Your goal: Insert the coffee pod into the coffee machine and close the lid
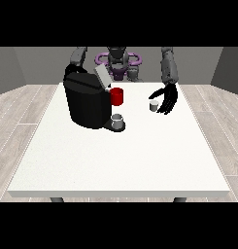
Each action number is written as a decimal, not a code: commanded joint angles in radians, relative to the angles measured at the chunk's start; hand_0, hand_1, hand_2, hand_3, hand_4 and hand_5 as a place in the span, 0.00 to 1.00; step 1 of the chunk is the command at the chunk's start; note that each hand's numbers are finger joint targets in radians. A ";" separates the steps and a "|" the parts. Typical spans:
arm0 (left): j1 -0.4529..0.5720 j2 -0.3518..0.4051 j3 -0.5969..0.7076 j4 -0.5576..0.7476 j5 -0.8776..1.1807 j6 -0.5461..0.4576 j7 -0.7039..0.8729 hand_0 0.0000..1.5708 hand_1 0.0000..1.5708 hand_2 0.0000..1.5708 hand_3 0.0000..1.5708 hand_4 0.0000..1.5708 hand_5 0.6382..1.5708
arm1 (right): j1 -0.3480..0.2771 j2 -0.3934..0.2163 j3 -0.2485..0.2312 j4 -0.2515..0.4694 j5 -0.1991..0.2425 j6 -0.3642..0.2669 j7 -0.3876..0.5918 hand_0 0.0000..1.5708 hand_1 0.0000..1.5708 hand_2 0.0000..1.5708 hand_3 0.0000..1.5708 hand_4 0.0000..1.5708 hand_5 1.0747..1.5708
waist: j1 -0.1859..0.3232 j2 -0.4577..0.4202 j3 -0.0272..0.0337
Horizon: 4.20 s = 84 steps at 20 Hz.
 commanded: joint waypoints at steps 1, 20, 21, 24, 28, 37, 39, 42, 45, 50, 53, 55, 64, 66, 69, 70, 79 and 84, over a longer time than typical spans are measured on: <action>0.003 -0.034 -0.020 0.041 -0.062 0.110 -0.081 0.43 0.43 0.52 0.35 0.00 1.00 | -0.055 0.021 0.005 -0.025 0.011 -0.047 0.043 0.00 0.00 0.00 0.00 0.31 1.00 | 0.011 0.030 -0.0007; -0.100 0.005 -0.027 0.130 -0.189 0.178 -0.138 0.81 0.81 0.89 0.87 0.32 1.00 | -0.070 -0.015 -0.056 0.044 -0.071 -0.003 -0.013 0.00 0.00 0.00 0.00 0.27 1.00 | 0.005 0.029 -0.0005; -0.124 -0.013 -0.039 0.095 -0.187 0.122 -0.077 0.84 0.84 0.91 0.90 0.35 1.00 | -0.045 -0.024 -0.088 0.120 -0.089 0.011 -0.057 0.00 0.00 0.00 0.00 0.28 1.00 | 0.023 -0.014 0.0000; -0.173 -0.002 -0.022 0.095 -0.163 0.091 -0.137 0.94 0.94 0.94 0.90 0.40 1.00 | -0.028 0.021 0.002 0.069 -0.041 -0.032 -0.009 0.00 0.00 0.00 0.00 0.32 1.00 | -0.003 -0.015 -0.0004; -0.212 -0.003 -0.048 0.043 -0.167 -0.007 -0.101 0.85 0.85 0.89 0.87 0.38 1.00 | -0.020 -0.008 -0.053 0.140 -0.080 0.014 -0.030 0.00 0.00 0.00 0.00 0.30 1.00 | 0.024 -0.097 0.0005; -0.341 0.018 -0.011 0.009 -0.156 -0.080 -0.056 0.81 0.81 0.85 0.82 0.35 1.00 | -0.029 -0.027 -0.039 0.145 -0.087 0.064 -0.050 0.00 0.00 0.00 0.00 0.30 1.00 | -0.037 -0.082 0.0000; -0.334 0.046 0.003 0.014 -0.153 -0.098 -0.090 0.81 0.81 0.85 0.82 0.35 1.00 | -0.028 -0.038 -0.062 0.130 -0.100 0.062 -0.076 0.00 0.00 0.00 0.00 0.32 1.00 | -0.038 -0.061 0.0000; -0.339 0.002 -0.007 0.006 -0.161 -0.115 -0.027 0.81 0.81 0.85 0.82 0.35 1.00 | 0.004 0.019 -0.013 0.110 -0.063 0.014 -0.076 0.00 0.00 0.00 0.00 0.32 1.00 | -0.031 -0.111 0.0000; -0.413 0.065 0.014 -0.002 -0.178 -0.089 -0.060 0.80 0.80 0.84 0.81 0.34 1.00 | -0.047 0.020 -0.004 0.114 -0.049 0.013 -0.104 0.00 0.00 0.00 0.00 0.33 1.00 | -0.053 -0.026 0.0000; -0.506 0.045 0.058 0.004 -0.146 -0.115 0.037 0.81 0.81 0.83 0.79 0.33 1.00 | -0.088 -0.011 -0.029 0.113 -0.063 0.016 -0.037 0.00 0.00 0.00 0.00 0.32 1.00 | -0.090 -0.020 0.0000; -0.539 0.056 0.077 0.027 -0.145 -0.108 0.053 0.79 0.79 0.80 0.76 0.30 1.00 | -0.114 0.000 -0.006 0.067 -0.047 0.000 -0.006 0.00 0.00 0.00 0.00 0.33 1.00 | -0.124 0.008 -0.0001; -0.595 0.081 0.073 0.013 -0.146 -0.159 0.076 0.82 0.82 0.85 0.81 0.31 1.00 | -0.148 -0.027 -0.039 0.091 -0.062 0.009 0.010 0.00 0.00 0.00 0.00 0.35 1.00 | -0.109 0.005 0.0002; -0.623 0.101 0.080 0.033 -0.170 -0.139 0.046 0.81 0.81 0.83 0.79 0.31 1.00 | -0.120 0.003 -0.018 0.053 -0.046 -0.008 -0.063 0.00 0.00 0.00 0.00 0.33 1.00 | -0.146 0.070 0.0002; -0.627 0.058 0.059 0.026 -0.182 -0.143 0.088 0.83 0.83 0.85 0.79 0.31 1.00 | -0.113 -0.018 -0.024 0.079 -0.043 0.007 -0.055 0.00 0.00 0.00 0.00 0.31 1.00 | -0.136 0.035 0.0004; -0.629 0.075 0.068 0.044 -0.178 -0.166 0.076 0.82 0.82 0.84 0.78 0.32 1.00 | -0.138 -0.044 -0.052 0.068 -0.075 0.028 -0.003 0.00 0.00 0.00 0.00 0.34 1.00 | -0.139 0.048 0.0002; -0.575 0.033 0.048 0.028 -0.193 -0.115 0.042 0.82 0.82 0.84 0.78 0.32 1.00 | -0.133 -0.045 -0.068 0.070 -0.084 0.021 -0.013 0.00 0.00 0.00 0.00 0.34 1.00 | -0.121 0.045 0.0002; -0.616 0.003 0.046 0.047 -0.206 -0.125 0.079 0.75 0.75 0.80 0.75 0.32 1.00 | -0.112 0.002 -0.023 0.054 -0.052 -0.019 -0.005 0.00 0.00 0.00 0.00 0.34 1.00 | -0.133 0.033 0.0002; -0.647 0.060 0.059 0.054 -0.196 -0.202 0.062 0.76 0.76 0.81 0.76 0.32 1.00 | -0.115 -0.020 -0.059 0.070 -0.080 0.001 -0.022 0.00 0.00 0.00 0.00 0.29 1.00 | -0.120 0.042 0.0003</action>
